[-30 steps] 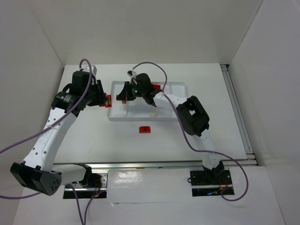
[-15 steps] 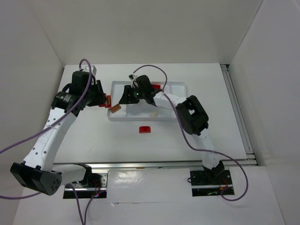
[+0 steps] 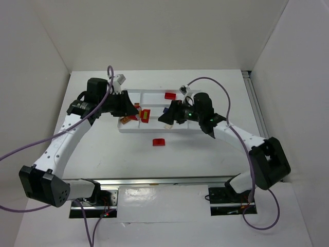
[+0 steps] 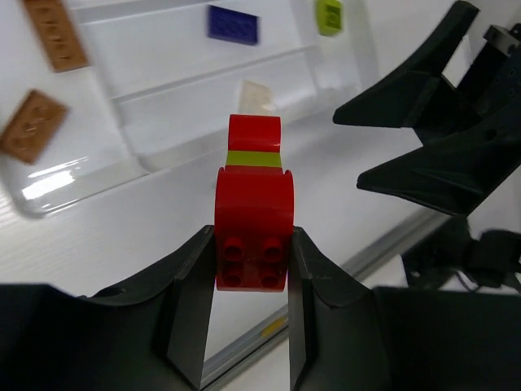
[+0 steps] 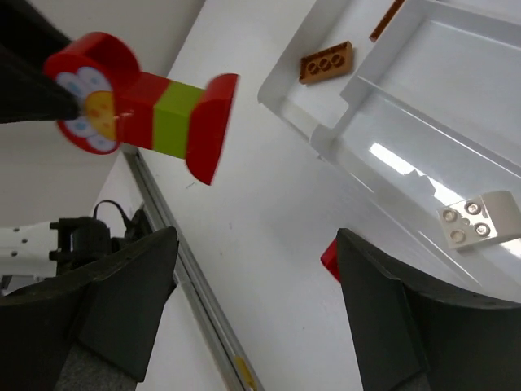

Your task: Sort the legos into containers by color

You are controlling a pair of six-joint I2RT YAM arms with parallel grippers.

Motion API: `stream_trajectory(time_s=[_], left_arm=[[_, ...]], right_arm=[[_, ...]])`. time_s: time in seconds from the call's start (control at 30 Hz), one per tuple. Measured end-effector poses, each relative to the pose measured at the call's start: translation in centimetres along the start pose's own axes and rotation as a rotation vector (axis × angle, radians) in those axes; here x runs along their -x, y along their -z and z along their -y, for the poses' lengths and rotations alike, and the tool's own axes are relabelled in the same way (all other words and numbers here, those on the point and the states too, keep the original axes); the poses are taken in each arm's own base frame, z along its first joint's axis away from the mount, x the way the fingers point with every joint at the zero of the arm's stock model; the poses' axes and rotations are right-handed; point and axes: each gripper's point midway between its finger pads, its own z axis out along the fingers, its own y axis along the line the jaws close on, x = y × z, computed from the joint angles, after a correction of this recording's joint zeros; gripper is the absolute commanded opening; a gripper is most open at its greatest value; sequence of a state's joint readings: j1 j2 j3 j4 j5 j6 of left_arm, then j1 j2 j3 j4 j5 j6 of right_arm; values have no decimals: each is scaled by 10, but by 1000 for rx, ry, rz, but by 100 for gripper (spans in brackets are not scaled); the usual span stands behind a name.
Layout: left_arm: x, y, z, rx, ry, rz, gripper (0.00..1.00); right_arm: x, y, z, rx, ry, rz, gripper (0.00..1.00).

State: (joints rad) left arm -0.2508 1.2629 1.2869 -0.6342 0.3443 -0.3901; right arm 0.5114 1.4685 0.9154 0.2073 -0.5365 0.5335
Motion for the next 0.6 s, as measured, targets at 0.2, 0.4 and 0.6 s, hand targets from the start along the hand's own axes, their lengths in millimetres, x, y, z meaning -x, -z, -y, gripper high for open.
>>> stream_trajectory(time_s=[0.2,0.4,0.6], left_arm=[[-3,-18,35,-278,-7,-59,0],[14,-12,63,-527,-70,-22,0],[15,-15,75,-670,-91,-46,0]], right_arm=[[18,34,-18,102,45,57,91],[26,49,-36,210,116,55,99],[29,55,-49,278,174,37,100]])
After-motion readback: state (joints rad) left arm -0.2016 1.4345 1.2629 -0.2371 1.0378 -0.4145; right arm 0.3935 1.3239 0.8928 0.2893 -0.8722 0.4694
